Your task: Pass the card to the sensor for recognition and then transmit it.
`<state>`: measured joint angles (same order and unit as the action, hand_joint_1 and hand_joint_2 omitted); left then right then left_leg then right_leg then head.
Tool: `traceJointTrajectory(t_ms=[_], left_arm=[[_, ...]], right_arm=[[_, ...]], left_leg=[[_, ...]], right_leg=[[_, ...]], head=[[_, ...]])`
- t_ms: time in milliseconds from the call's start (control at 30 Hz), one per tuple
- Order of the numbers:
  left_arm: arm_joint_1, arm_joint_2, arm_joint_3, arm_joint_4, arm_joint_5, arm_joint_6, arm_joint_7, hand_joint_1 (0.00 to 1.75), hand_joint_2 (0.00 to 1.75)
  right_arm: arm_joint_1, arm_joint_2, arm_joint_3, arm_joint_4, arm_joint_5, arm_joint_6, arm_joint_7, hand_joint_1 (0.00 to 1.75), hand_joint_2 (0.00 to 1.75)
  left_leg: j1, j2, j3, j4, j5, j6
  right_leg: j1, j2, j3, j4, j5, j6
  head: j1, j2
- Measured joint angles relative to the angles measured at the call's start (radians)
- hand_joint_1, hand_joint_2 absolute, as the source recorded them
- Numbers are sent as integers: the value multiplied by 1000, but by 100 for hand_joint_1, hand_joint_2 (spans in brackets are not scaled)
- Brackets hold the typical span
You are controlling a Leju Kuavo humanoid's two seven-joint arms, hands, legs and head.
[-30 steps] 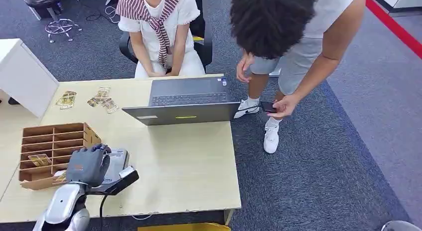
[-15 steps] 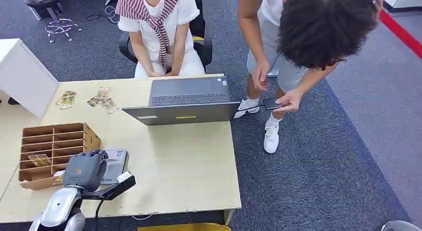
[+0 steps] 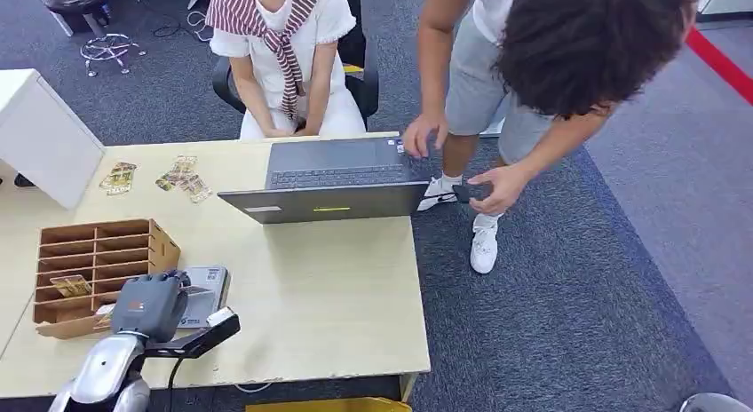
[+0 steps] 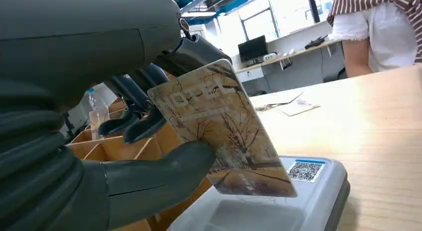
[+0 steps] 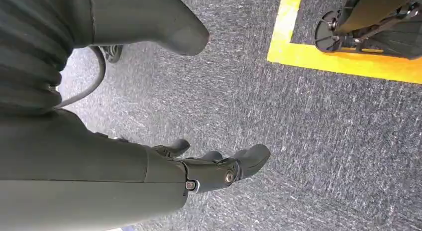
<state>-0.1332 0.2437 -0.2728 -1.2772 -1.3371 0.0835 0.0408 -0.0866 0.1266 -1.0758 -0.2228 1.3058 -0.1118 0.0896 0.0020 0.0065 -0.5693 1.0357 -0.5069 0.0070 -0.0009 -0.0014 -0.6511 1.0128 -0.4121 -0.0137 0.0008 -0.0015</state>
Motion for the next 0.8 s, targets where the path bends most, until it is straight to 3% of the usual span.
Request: traceJointTrajectory(t_ms=[800], left_arm=[[-30, 12, -22, 34, 32, -28, -11, 175, 175]], right_arm=[[0, -5, 0, 0, 10, 7, 2, 0, 175]], left_leg=[[0, 0, 0, 0, 0, 0]], right_leg=[[0, 0, 0, 0, 0, 0]], head=[[0, 0]])
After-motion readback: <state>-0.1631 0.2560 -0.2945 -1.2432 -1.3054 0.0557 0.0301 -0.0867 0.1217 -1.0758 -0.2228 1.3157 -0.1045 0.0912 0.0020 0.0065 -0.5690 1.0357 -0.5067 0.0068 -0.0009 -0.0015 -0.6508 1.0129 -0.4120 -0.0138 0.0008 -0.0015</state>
